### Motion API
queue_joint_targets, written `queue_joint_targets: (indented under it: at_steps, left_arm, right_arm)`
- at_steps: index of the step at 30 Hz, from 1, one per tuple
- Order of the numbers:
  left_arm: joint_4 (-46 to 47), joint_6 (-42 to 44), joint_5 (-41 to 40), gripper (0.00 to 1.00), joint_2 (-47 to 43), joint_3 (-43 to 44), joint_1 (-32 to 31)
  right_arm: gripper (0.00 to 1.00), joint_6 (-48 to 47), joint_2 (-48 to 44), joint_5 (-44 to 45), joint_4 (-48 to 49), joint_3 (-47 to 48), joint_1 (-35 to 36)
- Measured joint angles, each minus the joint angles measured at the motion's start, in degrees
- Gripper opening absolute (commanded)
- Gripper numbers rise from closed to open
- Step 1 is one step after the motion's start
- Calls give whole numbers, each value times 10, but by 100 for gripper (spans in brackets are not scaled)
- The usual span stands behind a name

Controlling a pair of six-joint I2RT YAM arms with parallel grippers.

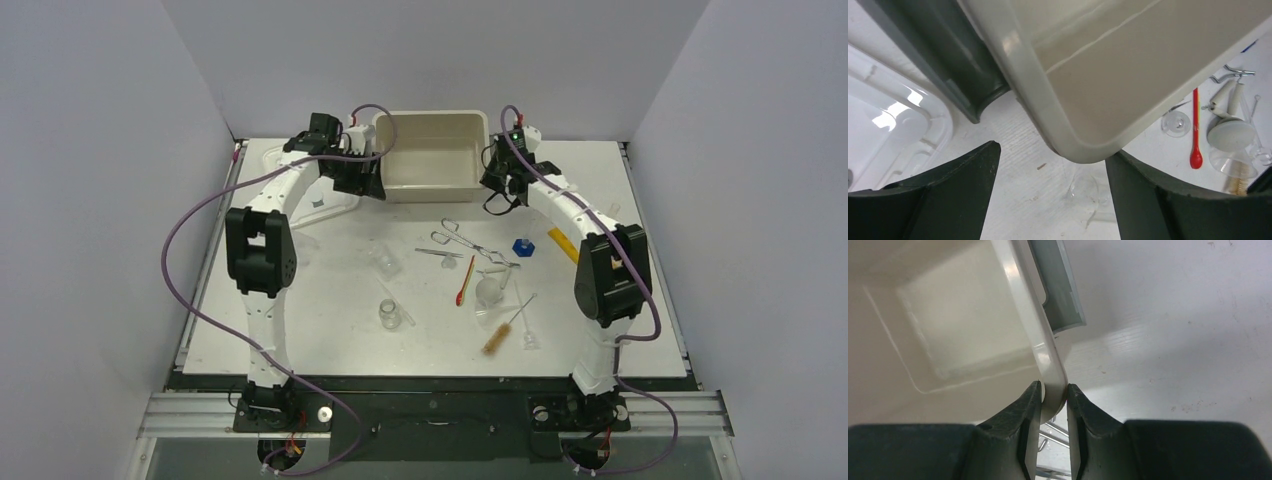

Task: Organize the chemistry lab equipment
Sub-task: Adjust the storage box at the center of the board.

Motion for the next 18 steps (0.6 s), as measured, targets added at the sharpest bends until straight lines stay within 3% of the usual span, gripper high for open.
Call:
queue_joint_targets:
  at_steps: [9, 18]
  left_arm:
    - [19, -4, 32, 73, -70, -59, -2]
    - [39, 2, 40, 74, -126, -100, -2]
  right_arm:
    - [13, 11, -59, -8, -5, -4, 4]
    - [20, 4, -76, -12, -49, -35, 4]
